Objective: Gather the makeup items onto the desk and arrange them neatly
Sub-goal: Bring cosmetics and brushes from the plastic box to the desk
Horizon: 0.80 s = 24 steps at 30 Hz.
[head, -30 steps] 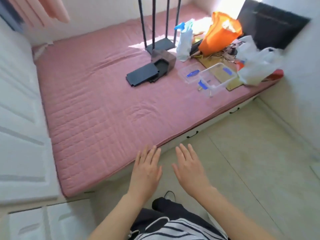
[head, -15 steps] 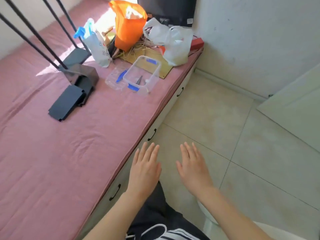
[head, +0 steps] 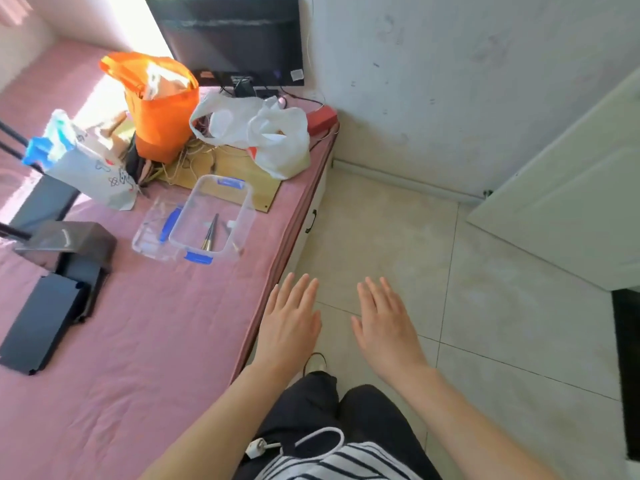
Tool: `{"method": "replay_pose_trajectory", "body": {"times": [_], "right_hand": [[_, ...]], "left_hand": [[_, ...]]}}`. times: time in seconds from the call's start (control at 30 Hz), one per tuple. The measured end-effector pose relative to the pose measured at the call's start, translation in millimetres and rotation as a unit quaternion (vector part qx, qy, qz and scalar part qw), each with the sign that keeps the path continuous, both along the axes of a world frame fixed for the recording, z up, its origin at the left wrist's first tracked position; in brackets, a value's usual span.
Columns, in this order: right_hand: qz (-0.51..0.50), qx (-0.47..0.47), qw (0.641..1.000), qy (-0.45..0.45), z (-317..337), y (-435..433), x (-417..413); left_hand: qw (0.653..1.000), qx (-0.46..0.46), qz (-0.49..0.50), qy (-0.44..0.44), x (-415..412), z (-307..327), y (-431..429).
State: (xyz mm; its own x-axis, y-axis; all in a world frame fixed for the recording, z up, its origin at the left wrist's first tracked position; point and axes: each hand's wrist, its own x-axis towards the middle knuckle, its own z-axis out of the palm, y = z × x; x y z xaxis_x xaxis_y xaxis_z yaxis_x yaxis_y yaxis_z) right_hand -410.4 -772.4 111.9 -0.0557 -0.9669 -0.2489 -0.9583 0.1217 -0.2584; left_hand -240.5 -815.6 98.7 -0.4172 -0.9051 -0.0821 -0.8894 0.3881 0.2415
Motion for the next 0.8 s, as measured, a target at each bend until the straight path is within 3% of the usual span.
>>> {"method": "replay_pose_trajectory", "body": {"times": [0.33, 0.57, 0.8], "right_hand": [[0.058, -0.004, 0.998, 0.004, -11.1, -115.0, -54.1], [0.17, 0.005, 0.985, 0.007, -12.0, -191.9, -103.2], [0.315, -0.009, 0.948, 0.041, -17.5, -262.9, -110.6]], "left_hand": [[0.998, 0.02, 0.052, -0.005, -50.7, -7.8, -96.1], [0.984, 0.051, 0.172, -0.001, -97.0, -15.6, -133.8], [0.951, 0.061, 0.302, 0.01, -118.3, -22.6, -154.1]]}}
